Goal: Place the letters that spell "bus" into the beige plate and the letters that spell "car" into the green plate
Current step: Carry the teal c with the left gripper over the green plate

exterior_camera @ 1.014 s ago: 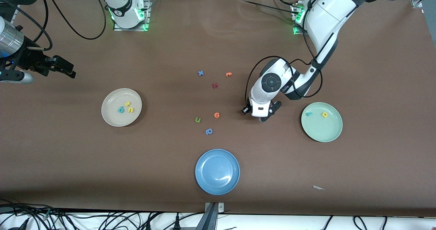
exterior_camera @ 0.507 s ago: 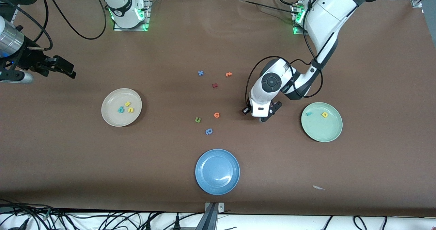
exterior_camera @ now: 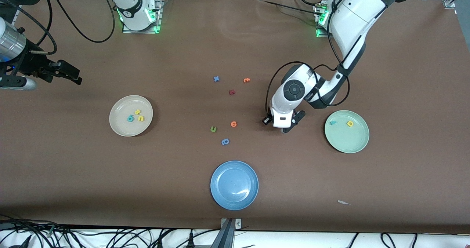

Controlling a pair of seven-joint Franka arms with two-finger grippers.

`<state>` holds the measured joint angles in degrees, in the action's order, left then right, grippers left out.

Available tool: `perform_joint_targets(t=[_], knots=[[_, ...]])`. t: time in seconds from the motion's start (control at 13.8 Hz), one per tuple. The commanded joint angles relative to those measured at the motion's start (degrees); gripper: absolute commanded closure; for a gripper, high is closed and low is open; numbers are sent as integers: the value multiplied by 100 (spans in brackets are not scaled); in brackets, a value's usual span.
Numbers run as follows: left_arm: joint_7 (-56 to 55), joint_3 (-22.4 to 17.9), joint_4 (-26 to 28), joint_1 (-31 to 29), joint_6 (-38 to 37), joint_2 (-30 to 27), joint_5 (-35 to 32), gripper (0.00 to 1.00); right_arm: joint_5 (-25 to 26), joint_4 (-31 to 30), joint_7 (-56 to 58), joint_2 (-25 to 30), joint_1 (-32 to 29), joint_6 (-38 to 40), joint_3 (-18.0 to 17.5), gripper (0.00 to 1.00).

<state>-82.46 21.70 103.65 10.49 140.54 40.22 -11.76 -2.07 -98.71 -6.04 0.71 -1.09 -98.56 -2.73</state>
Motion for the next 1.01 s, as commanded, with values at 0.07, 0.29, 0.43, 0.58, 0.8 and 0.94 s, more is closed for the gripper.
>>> perform_joint_targets(t=[0.07, 0.29, 0.43, 0.58, 0.8, 0.94], knots=[[755, 54, -116, -486, -754, -321, -134, 83, -110, 62, 7, -9, -84, 38, -69, 0], [1799, 247, -169, -1100, -1404, -594, 155, 83, -110, 62, 7, -9, -93, 38, -69, 0], [2625, 300, -291, -1470, -2063, -709, 209, 83, -110, 62, 15, -18, -93, 38, -61, 0], [3373, 291, -319, -1803, -2285, -718, 165, 83, -110, 62, 7, -18, -84, 38, -61, 0], [4481, 248, -284, -2366, -2303, -700, 51, 83, -110, 62, 7, -18, -84, 29, -61, 0], [4782, 239, -214, -2604, -2303, -613, -395, 81, -110, 62, 7, -18, -84, 38, -61, 0]])
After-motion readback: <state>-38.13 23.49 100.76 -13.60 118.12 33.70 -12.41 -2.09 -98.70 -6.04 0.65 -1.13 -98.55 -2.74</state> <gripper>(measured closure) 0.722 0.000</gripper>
